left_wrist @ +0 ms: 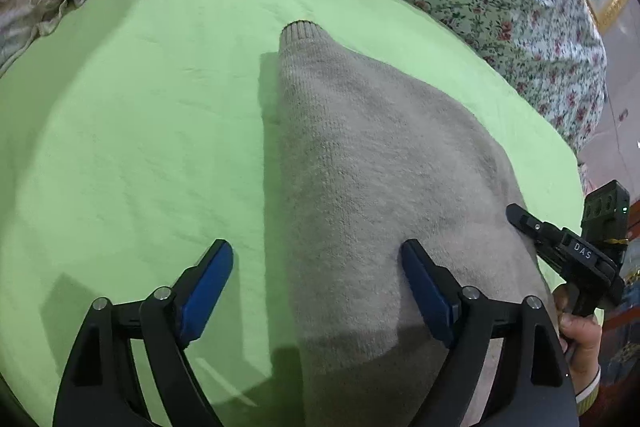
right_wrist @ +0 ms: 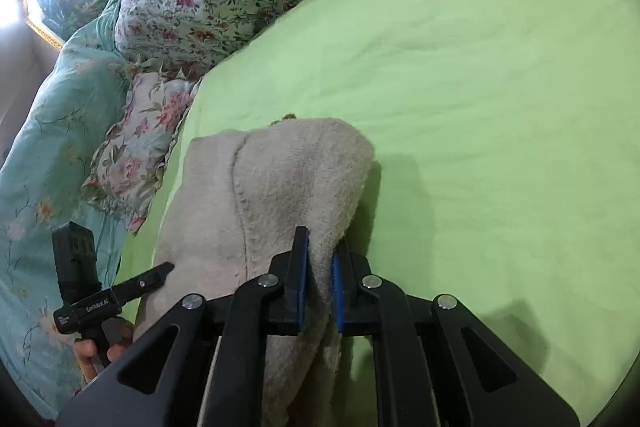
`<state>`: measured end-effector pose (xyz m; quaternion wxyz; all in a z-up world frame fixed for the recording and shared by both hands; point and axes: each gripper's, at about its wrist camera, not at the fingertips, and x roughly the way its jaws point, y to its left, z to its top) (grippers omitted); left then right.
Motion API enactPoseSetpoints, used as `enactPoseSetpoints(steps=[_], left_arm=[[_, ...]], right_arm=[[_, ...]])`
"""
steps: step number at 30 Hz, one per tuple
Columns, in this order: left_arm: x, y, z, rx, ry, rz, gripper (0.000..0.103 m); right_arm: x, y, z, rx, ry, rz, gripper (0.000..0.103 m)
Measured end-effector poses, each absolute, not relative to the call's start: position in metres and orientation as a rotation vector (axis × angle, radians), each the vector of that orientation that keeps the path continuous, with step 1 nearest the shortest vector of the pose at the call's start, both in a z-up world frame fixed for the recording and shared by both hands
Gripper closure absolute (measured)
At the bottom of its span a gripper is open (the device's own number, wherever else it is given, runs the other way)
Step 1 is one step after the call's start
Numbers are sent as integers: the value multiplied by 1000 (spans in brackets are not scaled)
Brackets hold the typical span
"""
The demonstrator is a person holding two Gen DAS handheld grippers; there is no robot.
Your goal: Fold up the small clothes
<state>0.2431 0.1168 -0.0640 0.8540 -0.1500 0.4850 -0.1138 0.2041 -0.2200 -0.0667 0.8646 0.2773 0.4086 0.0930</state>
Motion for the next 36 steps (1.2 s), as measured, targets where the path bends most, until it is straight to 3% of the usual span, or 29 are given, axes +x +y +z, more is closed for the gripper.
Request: enactPoseSetpoints(steps=[8, 13, 20, 27, 32, 34, 36], left_arm=[[201, 122, -41, -317, 953, -214, 19], [149, 119, -29, -263, 927, -235, 19], [107, 124, -45, -298, 965, -238, 19], [110, 129, -55, -345, 995, -228, 19], [114, 125, -66, -355, 1027, -235, 21], [115, 121, -70, -349, 1044, -238, 24], [116, 117, -69, -343, 1044, -243, 25]], right_arm=[[204, -212, -48, 543, 879, 196, 87], [158, -216, -34, 566, 845, 206, 61], [106, -212, -39, 601, 859, 226, 59], [125, -213, -51, 683, 878, 233, 56], [159, -205, -64, 694, 909, 237, 56], [171, -197, -62, 636, 927, 238, 78], [173, -192, -45, 564, 877, 231, 86]])
